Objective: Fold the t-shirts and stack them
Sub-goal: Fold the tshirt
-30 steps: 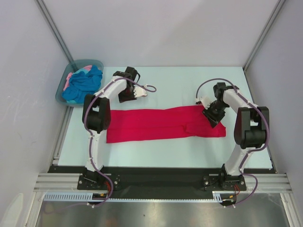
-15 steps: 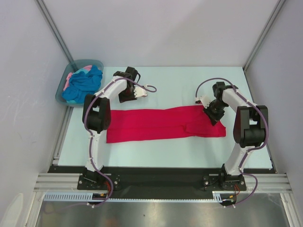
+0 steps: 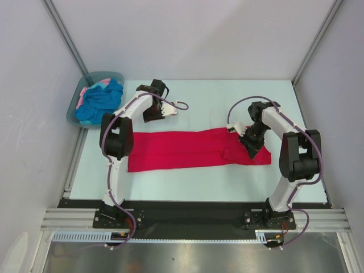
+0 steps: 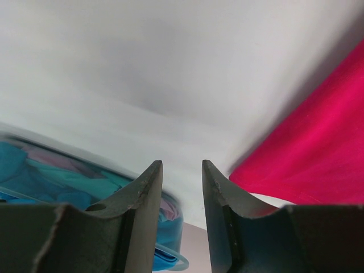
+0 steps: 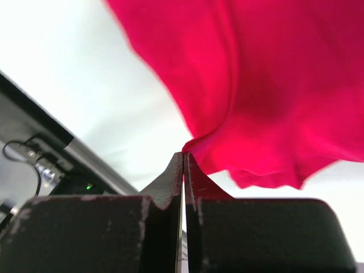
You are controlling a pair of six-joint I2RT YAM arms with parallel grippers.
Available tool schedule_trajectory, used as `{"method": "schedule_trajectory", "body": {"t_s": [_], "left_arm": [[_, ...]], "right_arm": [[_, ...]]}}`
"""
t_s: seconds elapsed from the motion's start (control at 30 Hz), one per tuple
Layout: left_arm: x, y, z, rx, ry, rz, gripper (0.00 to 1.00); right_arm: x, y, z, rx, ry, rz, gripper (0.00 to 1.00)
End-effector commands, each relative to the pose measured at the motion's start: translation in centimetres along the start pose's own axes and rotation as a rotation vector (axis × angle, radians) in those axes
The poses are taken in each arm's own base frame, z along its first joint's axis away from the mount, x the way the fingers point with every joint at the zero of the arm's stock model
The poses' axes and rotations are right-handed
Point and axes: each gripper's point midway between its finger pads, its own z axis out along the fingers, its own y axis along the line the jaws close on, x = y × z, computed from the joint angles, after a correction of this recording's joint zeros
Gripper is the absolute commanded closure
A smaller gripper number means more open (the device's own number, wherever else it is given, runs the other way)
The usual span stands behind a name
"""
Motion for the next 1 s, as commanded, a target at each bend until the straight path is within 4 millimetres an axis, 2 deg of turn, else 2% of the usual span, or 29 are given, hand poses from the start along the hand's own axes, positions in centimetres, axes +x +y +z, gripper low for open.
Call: {"method": "schedule_trajectory", "body": {"t_s": [0.0,0.23,0.33,0.37,0.43,0.53,0.63,0.7,0.73,0.77,0.97], "left_arm": [[-0.7,1.2,-0.9,-0.034,-0.018,0.025,0.6],[-0.7,1.6,-0.9,-0.038,-0.02,0.021,0.6],[-0.5,1.7,-0.8,-0.04,-0.018,0.018,0.6],[-0.5,1.7,-0.8,-0.039,-0.017,0.017,0.6],[-0.5,1.8,-0.7,-0.039,-0.016,0.018,0.6],[-0.5,2.0,-0.7,-0.044,-0.016,0.019,0.6],[-0.7,2.4,-0.9,-0.053,-0.021,0.018,0.6],[-0.7,2.5,-1.0,-0.057,-0.024,0.018,0.6],[-0.8,2.6,-1.0,-0.059,-0.027,0.016,0.6],[-0.8,2.5,-0.9,-0.055,-0.027,0.018,0.6],[-0.7,2.5,-1.1,-0.06,-0.019,0.021,0.6]], "right_arm": [[1.6,2.8,-0.1,-0.115,0.057,-0.015,1.0],[4.0,4.2,0.9,-0.175,0.169,-0.071,1.0],[4.9,4.9,1.0,-0.205,0.213,-0.107,0.85],[5.1,5.1,0.9,-0.217,0.222,-0.127,0.7],[5.0,5.2,0.8,-0.222,0.226,-0.144,0.57],[5.0,5.1,0.7,-0.22,0.229,-0.171,0.53],[3.2,3.8,0.5,-0.164,0.176,-0.157,0.55],[1.0,1.9,0.4,-0.08,0.1,-0.109,0.59],[-0.6,0.8,-0.3,-0.044,0.045,-0.103,0.62],[-1.4,-0.2,0.2,-0.025,0.025,-0.087,0.64],[-5.4,-2.4,1.4,0.006,-0.028,-0.089,0.59]]}}
